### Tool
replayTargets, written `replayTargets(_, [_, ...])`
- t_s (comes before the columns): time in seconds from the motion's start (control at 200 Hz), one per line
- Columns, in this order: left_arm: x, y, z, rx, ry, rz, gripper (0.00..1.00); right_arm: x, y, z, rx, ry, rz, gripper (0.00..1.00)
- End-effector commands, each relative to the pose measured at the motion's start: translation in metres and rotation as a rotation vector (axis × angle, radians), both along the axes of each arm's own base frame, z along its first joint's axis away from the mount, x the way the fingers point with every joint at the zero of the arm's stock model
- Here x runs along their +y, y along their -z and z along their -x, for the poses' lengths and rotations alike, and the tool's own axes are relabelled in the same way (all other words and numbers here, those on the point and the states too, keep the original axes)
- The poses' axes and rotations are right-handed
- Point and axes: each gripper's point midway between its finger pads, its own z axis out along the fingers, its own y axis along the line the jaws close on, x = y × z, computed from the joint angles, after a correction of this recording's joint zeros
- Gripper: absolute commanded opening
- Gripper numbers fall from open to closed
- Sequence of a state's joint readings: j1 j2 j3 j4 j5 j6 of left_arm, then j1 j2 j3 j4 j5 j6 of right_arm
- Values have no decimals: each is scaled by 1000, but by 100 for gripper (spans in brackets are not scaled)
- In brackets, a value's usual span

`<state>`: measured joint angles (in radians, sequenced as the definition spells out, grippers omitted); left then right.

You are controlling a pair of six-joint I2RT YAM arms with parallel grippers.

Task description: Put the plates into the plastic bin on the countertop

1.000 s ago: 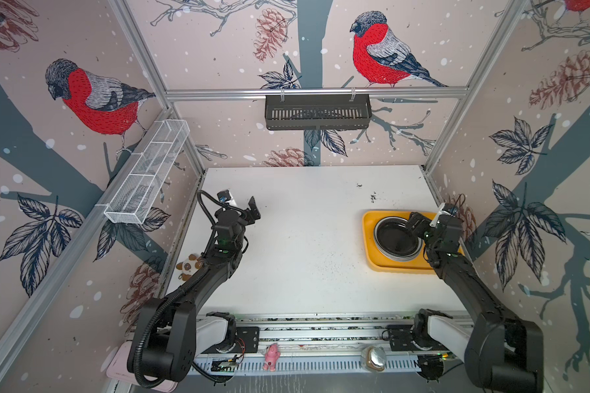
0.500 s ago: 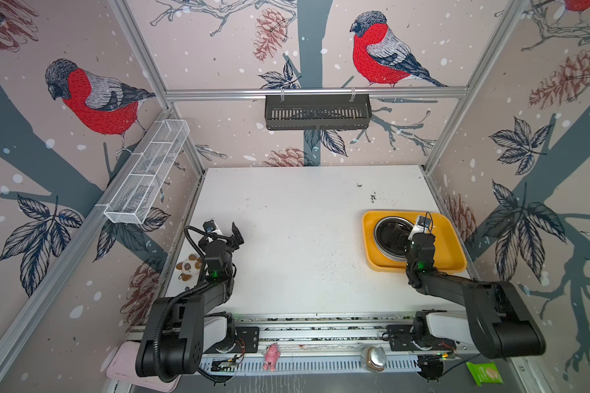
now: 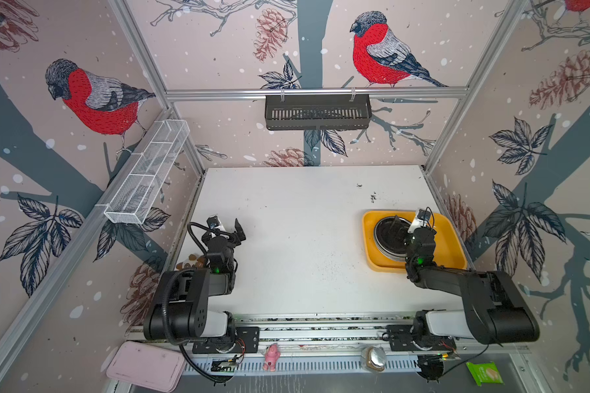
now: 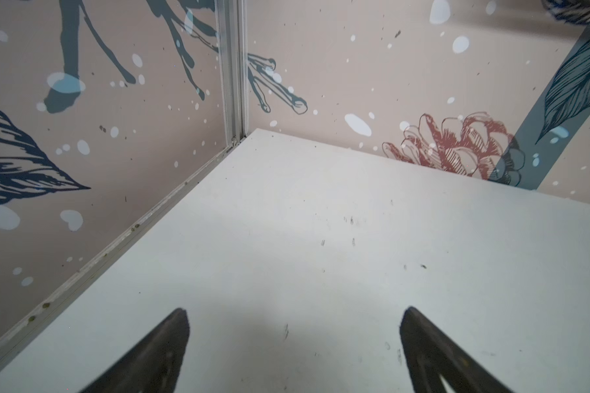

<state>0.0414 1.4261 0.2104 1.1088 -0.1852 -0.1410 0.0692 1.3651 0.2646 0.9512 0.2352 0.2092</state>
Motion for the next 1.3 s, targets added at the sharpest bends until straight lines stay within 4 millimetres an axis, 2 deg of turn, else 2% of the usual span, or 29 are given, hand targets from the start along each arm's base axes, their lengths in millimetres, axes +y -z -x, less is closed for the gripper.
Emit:
replayTargets(0.0, [-2, -20, -14, -44, 17, -21, 97, 4, -9, -6, -34, -30, -2, 100])
replayTargets(0.11, [-9, -21, -18, -67, 61, -43, 97, 6, -8, -7, -26, -42, -1, 100])
replayTargets(0.185, [-30, -8, -30, 3, 189, -58, 97, 7, -10, -5, -30, -49, 0, 100])
replayTargets(0.22, [-37, -5, -27, 1, 223, -84, 97, 7, -10, -4, -31, -47, -2, 100])
replayTargets(0.32, [-34, -14, -15, -105, 202, -96, 97, 5, -9, -4, -31, -39, -5, 100])
replayTargets(0.445, [-34, -5, -20, -30, 200, -81, 97, 7, -10, -4, -30, -53, -2, 100])
replayTargets(0.495, [-34, -8, -18, -55, 202, -90, 97, 11, -10, -5, -18, -89, 95, 100])
replayTargets(0.55, [-34, -12, -16, -91, 202, -97, 97, -2, -15, -3, -26, -13, 150, 100])
replayTargets(0.645, [-34, -10, -17, -72, 203, -95, 97, -14, -18, -6, -55, 7, 109, 100])
replayTargets(0.705, [-34, -11, -17, -79, 202, -96, 97, -13, -16, -7, -85, -11, 93, 100])
replayTargets(0.776, [-34, -10, -17, -78, 203, -96, 97, -12, -4, -4, -89, -9, 100, 100])
replayTargets(0.846, [-34, -10, -17, -76, 201, -96, 97, -16, -8, 5, -142, 25, 100, 100])
replayTargets(1.291, [-35, -10, -16, -69, 162, -132, 98, -21, -6, 3, -128, 49, 93, 100])
